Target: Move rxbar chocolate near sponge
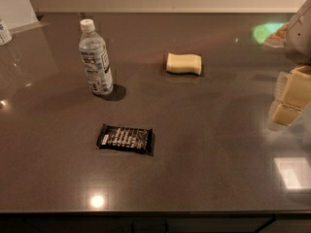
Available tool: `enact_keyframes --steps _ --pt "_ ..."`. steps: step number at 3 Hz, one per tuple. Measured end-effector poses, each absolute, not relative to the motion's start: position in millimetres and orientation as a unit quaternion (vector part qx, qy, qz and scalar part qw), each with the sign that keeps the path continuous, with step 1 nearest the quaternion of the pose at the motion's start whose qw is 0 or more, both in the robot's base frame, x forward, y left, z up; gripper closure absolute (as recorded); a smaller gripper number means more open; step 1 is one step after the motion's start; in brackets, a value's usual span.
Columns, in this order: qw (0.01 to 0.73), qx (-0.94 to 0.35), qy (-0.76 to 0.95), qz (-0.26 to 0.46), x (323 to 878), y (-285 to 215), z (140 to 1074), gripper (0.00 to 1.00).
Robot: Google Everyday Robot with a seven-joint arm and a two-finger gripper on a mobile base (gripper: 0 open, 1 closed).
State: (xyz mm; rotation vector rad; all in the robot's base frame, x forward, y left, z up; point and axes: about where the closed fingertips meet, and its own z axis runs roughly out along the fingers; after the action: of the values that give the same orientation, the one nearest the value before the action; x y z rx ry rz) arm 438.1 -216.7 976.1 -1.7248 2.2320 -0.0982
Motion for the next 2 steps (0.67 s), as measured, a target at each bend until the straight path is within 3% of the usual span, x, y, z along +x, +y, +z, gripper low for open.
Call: enact_keyframes --steps 2 --pt "0.178 -0.621 0.764 0.005 436.5 -179.4 964.0 0.00"
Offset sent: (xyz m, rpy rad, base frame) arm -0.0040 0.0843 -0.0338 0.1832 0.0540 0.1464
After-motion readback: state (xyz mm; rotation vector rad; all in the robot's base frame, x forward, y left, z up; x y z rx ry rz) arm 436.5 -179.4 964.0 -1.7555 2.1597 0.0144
